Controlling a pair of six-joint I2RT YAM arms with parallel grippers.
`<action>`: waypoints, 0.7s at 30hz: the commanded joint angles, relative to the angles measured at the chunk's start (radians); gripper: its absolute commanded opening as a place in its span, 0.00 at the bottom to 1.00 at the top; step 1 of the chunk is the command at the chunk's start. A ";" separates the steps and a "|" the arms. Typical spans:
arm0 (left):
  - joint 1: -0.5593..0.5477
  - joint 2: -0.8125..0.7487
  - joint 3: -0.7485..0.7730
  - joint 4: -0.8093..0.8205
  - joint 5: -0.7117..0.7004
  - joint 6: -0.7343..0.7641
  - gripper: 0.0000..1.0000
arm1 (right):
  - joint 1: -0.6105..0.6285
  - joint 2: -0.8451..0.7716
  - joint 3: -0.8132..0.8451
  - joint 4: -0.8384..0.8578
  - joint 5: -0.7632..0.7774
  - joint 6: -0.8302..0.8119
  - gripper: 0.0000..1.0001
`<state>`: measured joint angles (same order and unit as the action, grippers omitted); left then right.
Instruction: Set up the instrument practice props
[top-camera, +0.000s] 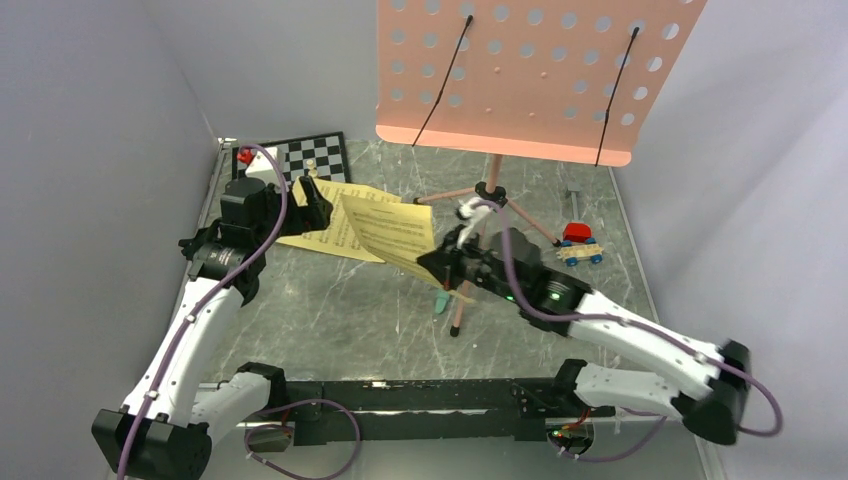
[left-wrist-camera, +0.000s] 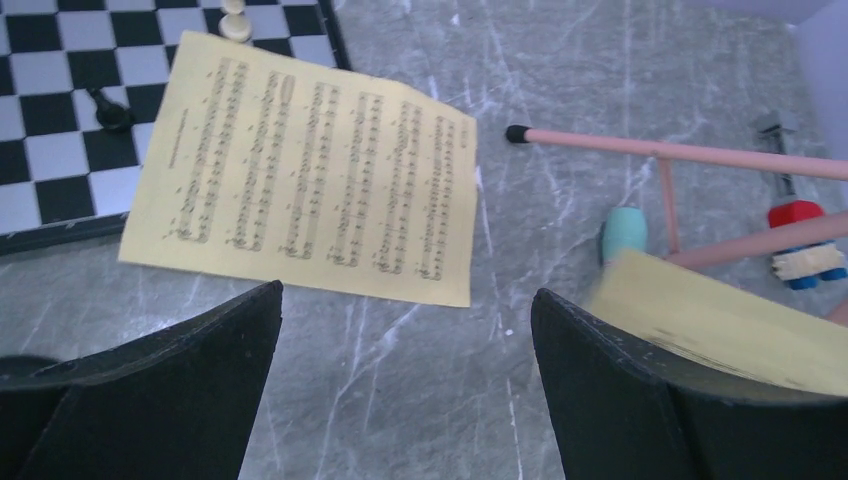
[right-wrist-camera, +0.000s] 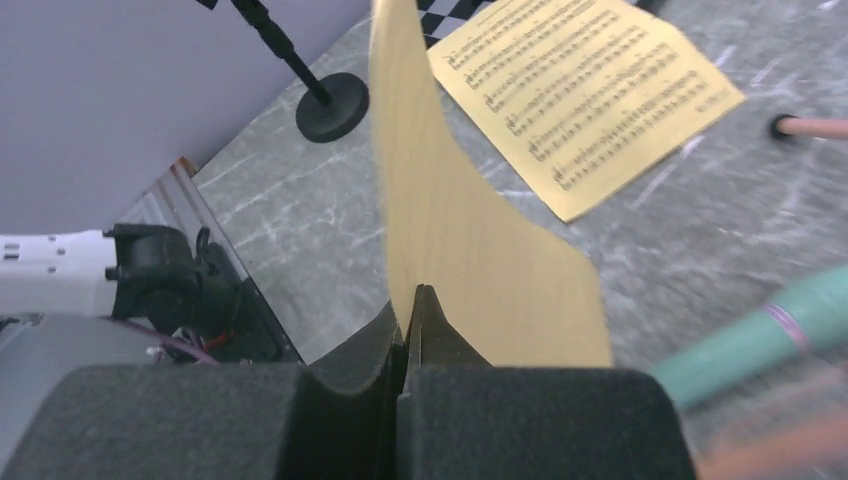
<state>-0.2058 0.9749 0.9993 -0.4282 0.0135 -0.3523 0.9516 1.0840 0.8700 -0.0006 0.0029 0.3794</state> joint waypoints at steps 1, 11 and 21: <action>0.005 -0.024 0.013 0.123 0.153 0.007 0.98 | 0.004 -0.229 -0.003 -0.284 0.153 -0.063 0.00; 0.001 0.009 -0.071 0.496 0.538 -0.103 0.97 | 0.004 -0.418 0.081 -0.559 0.340 -0.109 0.00; -0.045 0.112 -0.033 0.565 0.560 -0.136 0.96 | 0.004 -0.356 0.191 -0.798 0.737 0.076 0.00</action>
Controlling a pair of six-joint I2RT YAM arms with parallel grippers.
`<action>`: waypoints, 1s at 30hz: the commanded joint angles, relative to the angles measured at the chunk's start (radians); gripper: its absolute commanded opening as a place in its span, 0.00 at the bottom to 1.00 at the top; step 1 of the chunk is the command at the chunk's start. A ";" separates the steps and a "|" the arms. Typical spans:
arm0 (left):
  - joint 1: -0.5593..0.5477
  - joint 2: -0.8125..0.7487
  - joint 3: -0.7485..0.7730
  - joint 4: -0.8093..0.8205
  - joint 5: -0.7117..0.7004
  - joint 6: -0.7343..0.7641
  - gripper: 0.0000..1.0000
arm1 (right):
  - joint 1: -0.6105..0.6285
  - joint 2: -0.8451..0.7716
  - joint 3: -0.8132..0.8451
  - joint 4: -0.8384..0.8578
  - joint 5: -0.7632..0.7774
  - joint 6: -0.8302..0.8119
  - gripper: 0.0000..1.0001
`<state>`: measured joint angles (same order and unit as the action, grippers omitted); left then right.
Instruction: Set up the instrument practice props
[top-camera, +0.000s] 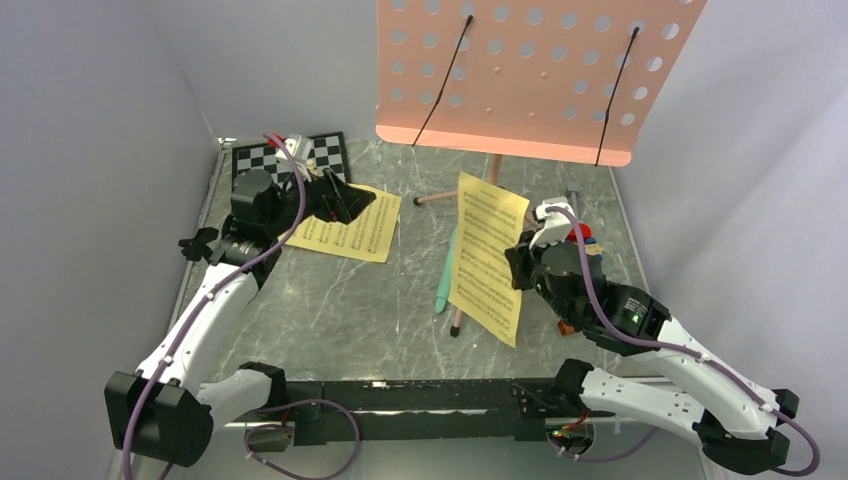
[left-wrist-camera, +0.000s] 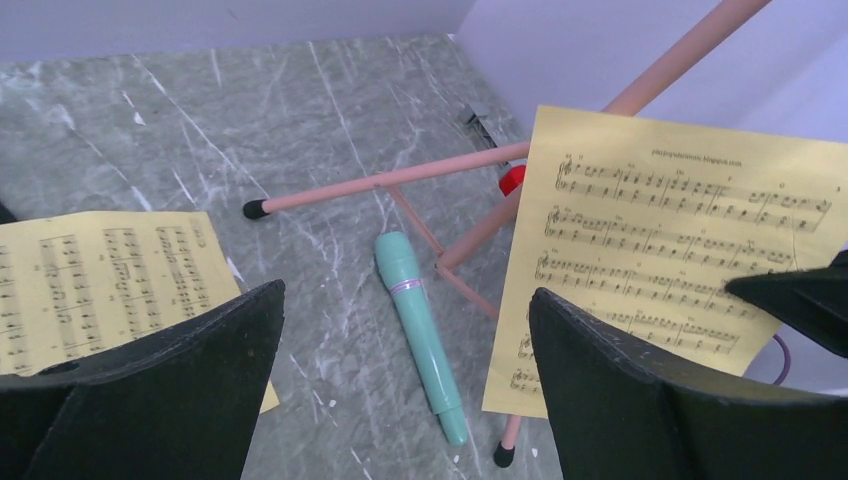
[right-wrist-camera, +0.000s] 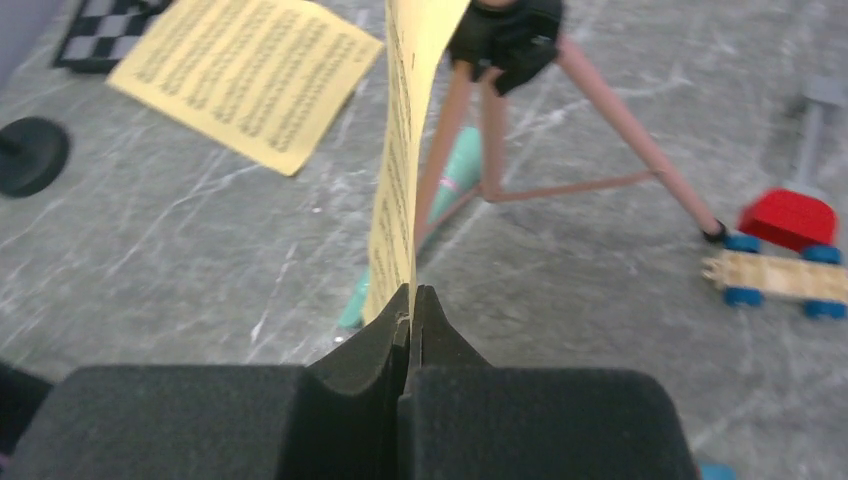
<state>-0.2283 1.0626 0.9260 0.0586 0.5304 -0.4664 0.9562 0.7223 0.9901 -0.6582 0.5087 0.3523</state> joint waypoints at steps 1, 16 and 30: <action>-0.030 0.032 0.045 0.075 0.040 -0.018 0.96 | 0.000 0.006 0.077 -0.163 0.262 0.128 0.00; -0.062 0.059 0.054 0.076 0.026 0.000 0.97 | -0.001 -0.088 0.028 -0.185 0.375 0.149 0.00; -0.061 -0.094 0.148 -0.208 -0.228 0.156 0.97 | -0.001 0.061 0.161 -0.067 -0.135 -0.279 0.00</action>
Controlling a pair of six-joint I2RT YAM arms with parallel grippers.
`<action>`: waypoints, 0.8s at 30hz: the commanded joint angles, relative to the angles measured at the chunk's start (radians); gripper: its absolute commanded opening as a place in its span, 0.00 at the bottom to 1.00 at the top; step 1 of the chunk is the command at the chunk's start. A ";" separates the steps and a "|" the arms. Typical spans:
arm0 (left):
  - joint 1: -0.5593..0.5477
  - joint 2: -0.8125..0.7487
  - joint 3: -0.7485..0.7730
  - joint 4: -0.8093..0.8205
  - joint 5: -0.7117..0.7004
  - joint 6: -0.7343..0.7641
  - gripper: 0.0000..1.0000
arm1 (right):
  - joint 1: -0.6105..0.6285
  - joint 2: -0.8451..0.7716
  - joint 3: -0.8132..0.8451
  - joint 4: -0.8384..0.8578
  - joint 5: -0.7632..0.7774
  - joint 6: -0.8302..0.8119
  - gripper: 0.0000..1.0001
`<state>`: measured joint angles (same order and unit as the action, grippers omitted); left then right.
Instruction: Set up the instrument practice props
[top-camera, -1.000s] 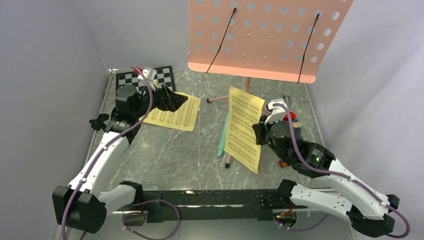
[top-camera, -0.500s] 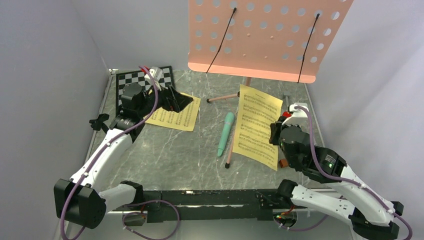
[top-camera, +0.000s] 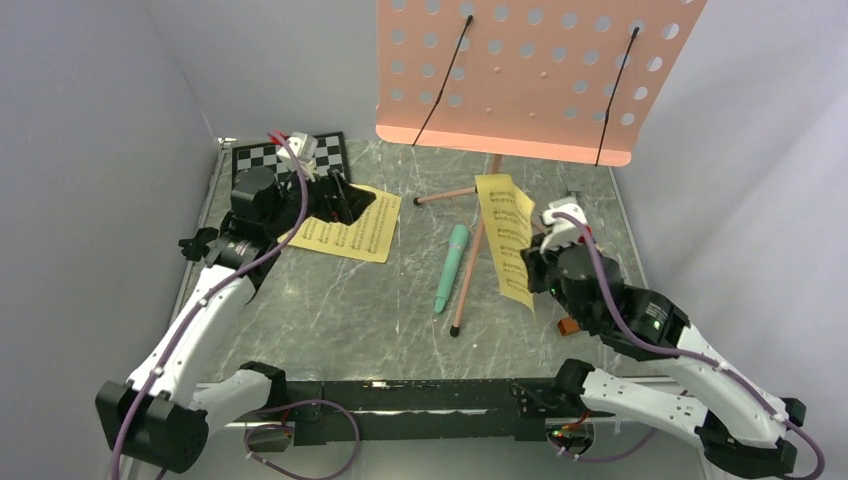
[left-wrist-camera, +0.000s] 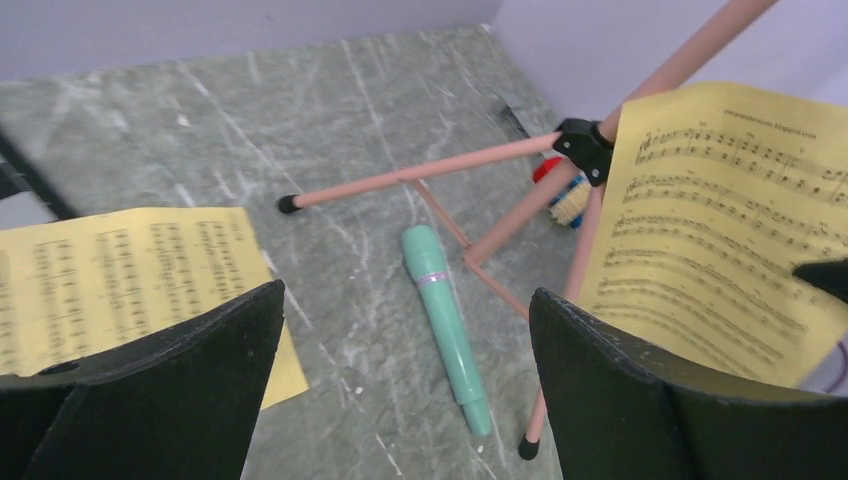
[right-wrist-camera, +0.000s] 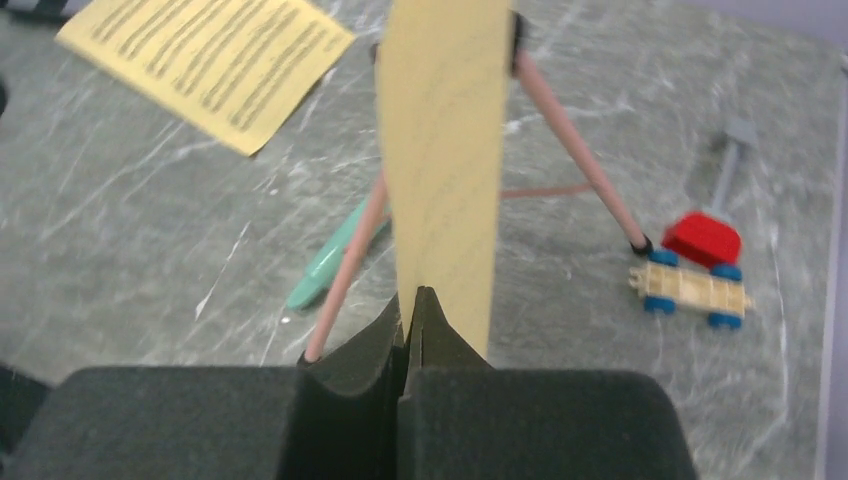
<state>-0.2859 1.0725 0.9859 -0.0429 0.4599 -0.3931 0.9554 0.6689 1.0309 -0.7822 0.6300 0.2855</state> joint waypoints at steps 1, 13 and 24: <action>-0.004 -0.123 0.104 -0.130 -0.191 0.096 0.97 | 0.000 0.160 0.161 0.031 -0.302 -0.240 0.00; -0.003 -0.221 0.337 -0.227 -0.250 0.223 0.81 | 0.006 0.372 0.524 -0.003 -0.673 -0.438 0.00; -0.003 -0.116 0.476 -0.081 0.009 0.161 0.74 | 0.007 0.338 0.692 -0.069 -0.797 -0.489 0.00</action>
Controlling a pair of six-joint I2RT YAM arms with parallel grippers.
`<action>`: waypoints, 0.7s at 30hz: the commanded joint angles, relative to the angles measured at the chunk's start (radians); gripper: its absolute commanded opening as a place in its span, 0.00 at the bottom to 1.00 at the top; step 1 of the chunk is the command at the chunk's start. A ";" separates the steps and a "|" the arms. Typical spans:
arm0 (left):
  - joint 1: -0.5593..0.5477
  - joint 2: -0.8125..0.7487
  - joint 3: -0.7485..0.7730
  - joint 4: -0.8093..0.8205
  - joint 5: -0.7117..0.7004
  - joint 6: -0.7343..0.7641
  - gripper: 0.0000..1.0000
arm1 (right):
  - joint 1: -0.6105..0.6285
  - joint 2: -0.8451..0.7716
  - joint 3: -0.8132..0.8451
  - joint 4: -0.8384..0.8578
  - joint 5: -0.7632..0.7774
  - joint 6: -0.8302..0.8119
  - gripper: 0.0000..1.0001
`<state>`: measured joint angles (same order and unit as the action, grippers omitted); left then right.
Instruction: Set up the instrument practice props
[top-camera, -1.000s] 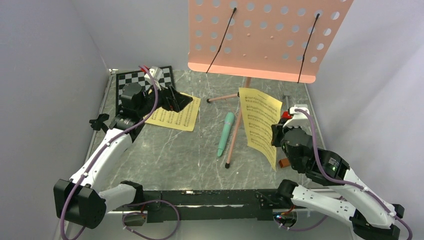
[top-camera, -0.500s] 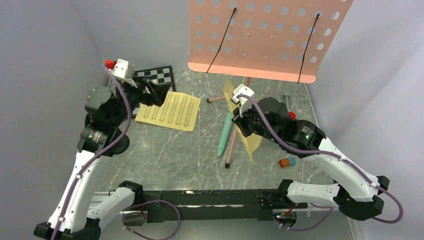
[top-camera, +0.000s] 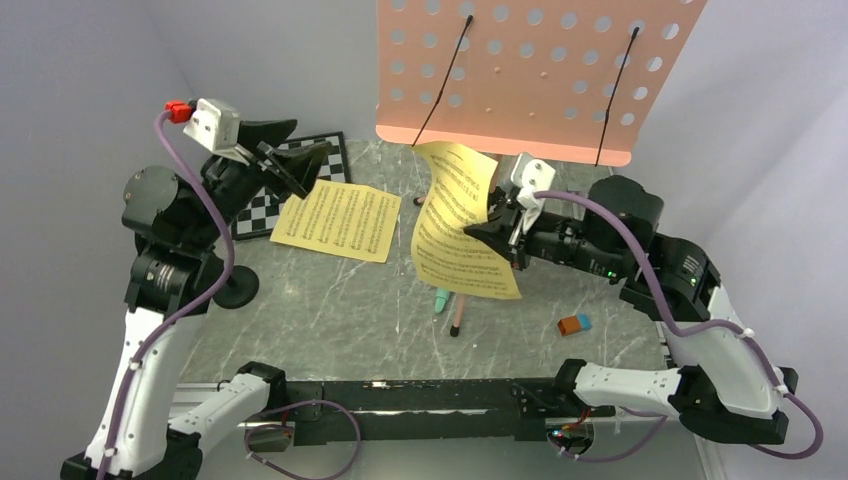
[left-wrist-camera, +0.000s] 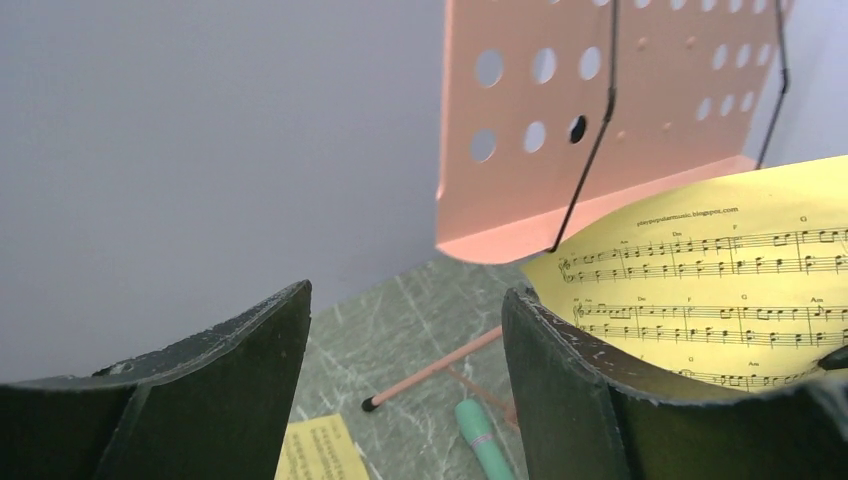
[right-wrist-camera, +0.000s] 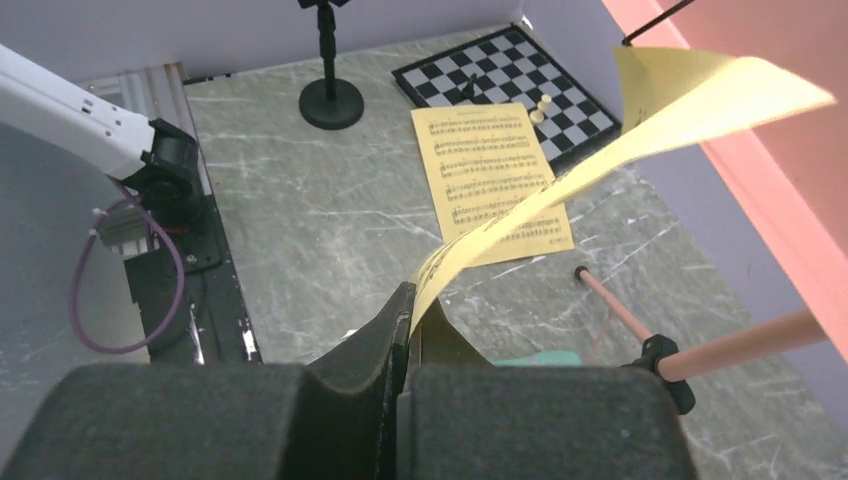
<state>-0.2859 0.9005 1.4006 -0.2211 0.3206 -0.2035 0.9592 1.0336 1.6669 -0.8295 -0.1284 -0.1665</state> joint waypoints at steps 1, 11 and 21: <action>-0.004 0.069 0.080 0.114 0.185 -0.042 0.74 | 0.003 -0.036 0.067 -0.027 -0.040 -0.039 0.00; -0.015 0.206 0.195 0.235 0.359 -0.109 0.72 | 0.003 -0.095 0.128 -0.103 0.027 -0.051 0.00; -0.158 0.390 0.376 0.223 0.387 -0.058 0.70 | 0.003 -0.188 0.066 0.155 0.398 -0.041 0.00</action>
<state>-0.3817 1.2308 1.6817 -0.0196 0.6849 -0.2913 0.9592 0.8486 1.7321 -0.8398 0.0593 -0.2016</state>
